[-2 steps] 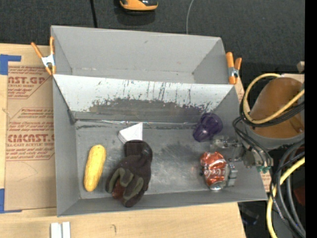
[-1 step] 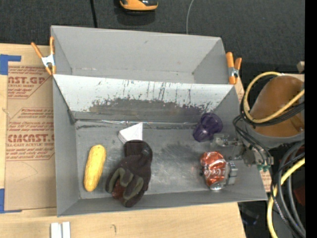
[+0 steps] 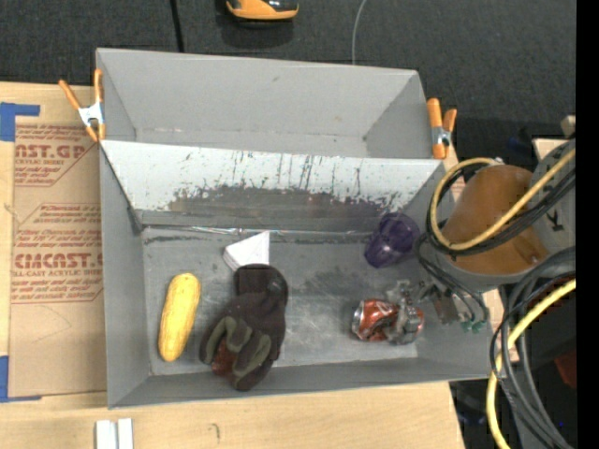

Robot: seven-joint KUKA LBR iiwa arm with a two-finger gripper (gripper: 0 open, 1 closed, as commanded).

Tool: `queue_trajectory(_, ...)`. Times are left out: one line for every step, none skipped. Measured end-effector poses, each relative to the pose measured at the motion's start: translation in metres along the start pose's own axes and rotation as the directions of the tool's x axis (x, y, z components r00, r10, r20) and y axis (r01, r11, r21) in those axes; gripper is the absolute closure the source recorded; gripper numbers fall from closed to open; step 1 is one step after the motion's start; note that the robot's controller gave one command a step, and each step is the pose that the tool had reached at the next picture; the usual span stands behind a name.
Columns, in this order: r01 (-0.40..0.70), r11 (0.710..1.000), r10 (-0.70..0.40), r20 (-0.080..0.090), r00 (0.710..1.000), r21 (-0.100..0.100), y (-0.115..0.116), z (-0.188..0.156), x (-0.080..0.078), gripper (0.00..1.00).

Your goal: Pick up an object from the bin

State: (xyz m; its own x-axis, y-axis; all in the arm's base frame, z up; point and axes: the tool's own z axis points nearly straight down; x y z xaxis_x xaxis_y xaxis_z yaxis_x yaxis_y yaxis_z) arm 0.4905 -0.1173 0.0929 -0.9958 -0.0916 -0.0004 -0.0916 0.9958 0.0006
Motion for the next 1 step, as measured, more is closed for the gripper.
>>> queue_trajectory(0.0, 1.0, 0.0, 0.0, 1.0, 0.0, 0.0, 0.0, 0.0, 1.0)
